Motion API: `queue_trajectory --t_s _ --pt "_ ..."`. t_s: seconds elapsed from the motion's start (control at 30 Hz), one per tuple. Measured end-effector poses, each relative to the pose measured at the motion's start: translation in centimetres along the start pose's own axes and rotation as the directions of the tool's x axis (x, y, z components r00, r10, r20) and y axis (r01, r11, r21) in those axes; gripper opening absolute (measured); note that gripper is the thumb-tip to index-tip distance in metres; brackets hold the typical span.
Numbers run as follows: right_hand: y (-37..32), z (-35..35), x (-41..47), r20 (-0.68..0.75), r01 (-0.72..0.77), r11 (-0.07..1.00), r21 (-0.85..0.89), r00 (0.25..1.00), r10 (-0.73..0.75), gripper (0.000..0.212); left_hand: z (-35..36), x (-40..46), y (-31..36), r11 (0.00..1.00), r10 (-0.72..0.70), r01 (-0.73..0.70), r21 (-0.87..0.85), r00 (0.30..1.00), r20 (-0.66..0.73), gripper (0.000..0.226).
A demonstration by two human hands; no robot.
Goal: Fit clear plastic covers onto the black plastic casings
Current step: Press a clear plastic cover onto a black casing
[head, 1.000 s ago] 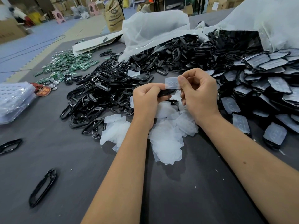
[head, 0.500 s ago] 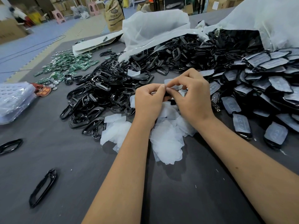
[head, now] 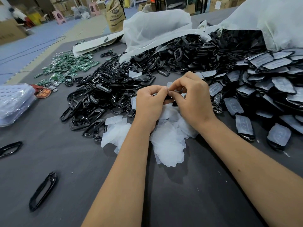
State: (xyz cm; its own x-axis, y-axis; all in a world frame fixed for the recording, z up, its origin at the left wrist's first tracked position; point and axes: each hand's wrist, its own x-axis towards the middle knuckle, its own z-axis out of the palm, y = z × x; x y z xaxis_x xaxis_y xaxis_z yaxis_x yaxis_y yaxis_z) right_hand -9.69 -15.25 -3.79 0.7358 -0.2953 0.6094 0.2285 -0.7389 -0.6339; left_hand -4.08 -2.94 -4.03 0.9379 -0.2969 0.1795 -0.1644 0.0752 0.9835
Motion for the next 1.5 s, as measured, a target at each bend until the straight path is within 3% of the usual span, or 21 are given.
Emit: queue_trajectory --t_s 0.5,0.77,1.1,1.23,1.5 --pt "-0.27 -0.33 0.02 -0.011 -0.059 0.991 0.124 0.998 0.061 0.005 -0.09 0.03 0.02 1.000 -0.001 0.001 -0.023 1.000 -0.002 0.019" --pt "-0.09 -0.40 0.14 -0.080 -0.084 0.991 0.108 0.992 0.093 0.002 0.01 0.17 -0.13 1.000 0.009 -0.008 0.024 0.999 -0.042 0.017" --pt "-0.27 -0.04 -0.11 -0.071 0.003 0.999 -0.042 0.997 -0.006 0.007 -0.06 0.33 -0.31 0.998 0.026 -0.024 0.058 0.999 -0.041 0.017" --pt "-0.35 -0.17 -0.11 -0.089 0.013 1.000 -0.026 0.996 -0.015 0.007 -0.07 0.36 -0.23 0.989 0.066 -0.061 0.131 0.997 -0.036 0.017" --pt "-0.17 -0.45 0.13 -0.100 -0.144 0.982 0.125 0.983 0.157 0.004 0.24 -0.13 0.28 0.982 0.096 -0.092 0.166 0.995 -0.017 0.014"
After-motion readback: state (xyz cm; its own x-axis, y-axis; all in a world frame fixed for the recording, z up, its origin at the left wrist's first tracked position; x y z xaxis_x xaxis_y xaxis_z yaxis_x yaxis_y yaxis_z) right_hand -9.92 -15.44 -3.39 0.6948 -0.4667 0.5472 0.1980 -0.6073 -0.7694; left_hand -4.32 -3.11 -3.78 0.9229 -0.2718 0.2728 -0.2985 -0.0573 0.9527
